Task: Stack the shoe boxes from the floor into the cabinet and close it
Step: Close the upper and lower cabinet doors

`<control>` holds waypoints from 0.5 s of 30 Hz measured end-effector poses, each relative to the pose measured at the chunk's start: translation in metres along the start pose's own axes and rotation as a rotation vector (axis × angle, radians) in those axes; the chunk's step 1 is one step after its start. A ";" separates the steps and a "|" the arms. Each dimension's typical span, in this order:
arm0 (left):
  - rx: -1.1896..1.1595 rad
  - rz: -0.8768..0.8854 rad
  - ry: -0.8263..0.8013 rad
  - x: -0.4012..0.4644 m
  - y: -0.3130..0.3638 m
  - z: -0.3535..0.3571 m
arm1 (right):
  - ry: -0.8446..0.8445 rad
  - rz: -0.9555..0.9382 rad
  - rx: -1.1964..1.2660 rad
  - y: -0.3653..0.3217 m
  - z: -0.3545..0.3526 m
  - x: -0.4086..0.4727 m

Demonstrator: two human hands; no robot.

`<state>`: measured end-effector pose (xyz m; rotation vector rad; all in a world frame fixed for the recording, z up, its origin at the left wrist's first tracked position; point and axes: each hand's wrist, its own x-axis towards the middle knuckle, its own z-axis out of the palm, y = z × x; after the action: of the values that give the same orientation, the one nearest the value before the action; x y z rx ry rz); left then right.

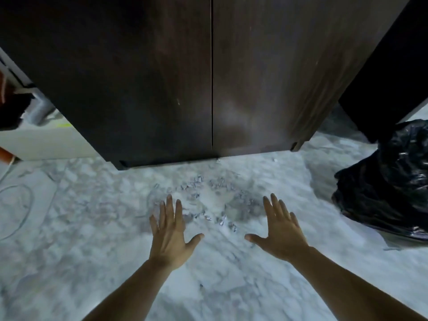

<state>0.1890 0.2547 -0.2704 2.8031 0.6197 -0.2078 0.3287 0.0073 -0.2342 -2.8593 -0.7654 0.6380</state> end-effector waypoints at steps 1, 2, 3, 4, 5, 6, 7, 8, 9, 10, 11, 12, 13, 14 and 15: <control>-0.016 -0.043 -0.008 -0.001 -0.003 0.010 | -0.014 0.012 0.019 0.002 0.012 0.001; -0.024 -0.083 -0.010 -0.002 -0.006 0.019 | -0.020 0.019 0.041 0.003 0.023 0.003; -0.029 -0.118 -0.009 -0.001 -0.010 0.027 | -0.016 0.022 0.064 0.004 0.032 0.006; -0.037 -0.144 -0.008 -0.001 -0.013 0.035 | -0.004 0.019 0.081 0.005 0.039 0.009; -0.054 -0.161 -0.006 0.001 -0.016 0.041 | 0.011 0.014 0.091 0.005 0.046 0.013; -0.071 -0.173 -0.006 0.003 -0.019 0.047 | 0.028 0.005 0.092 0.004 0.052 0.018; -0.079 -0.176 -0.003 0.005 -0.022 0.053 | 0.045 -0.005 0.085 0.004 0.057 0.023; -0.079 -0.172 0.011 0.008 -0.024 0.057 | 0.067 -0.016 0.075 0.002 0.061 0.028; -0.077 -0.158 0.034 0.011 -0.026 0.061 | 0.093 -0.029 0.067 0.000 0.065 0.033; -0.079 -0.135 0.065 0.015 -0.027 0.063 | 0.119 -0.047 0.060 -0.002 0.069 0.038; -0.087 -0.109 0.100 0.019 -0.027 0.065 | 0.141 -0.069 0.052 -0.005 0.071 0.043; -0.096 -0.083 0.136 0.024 -0.027 0.065 | 0.154 -0.093 0.044 -0.007 0.072 0.048; -0.103 -0.062 0.172 0.030 -0.027 0.066 | 0.162 -0.115 0.032 -0.009 0.073 0.054; -0.107 -0.045 0.201 0.036 -0.026 0.065 | 0.166 -0.135 0.019 -0.011 0.073 0.059; -0.108 -0.031 0.224 0.043 -0.025 0.063 | 0.171 -0.157 0.004 -0.013 0.073 0.065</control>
<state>0.2113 0.2754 -0.3445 2.7337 0.7021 0.1328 0.3428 0.0514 -0.3213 -2.7686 -0.9458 0.3697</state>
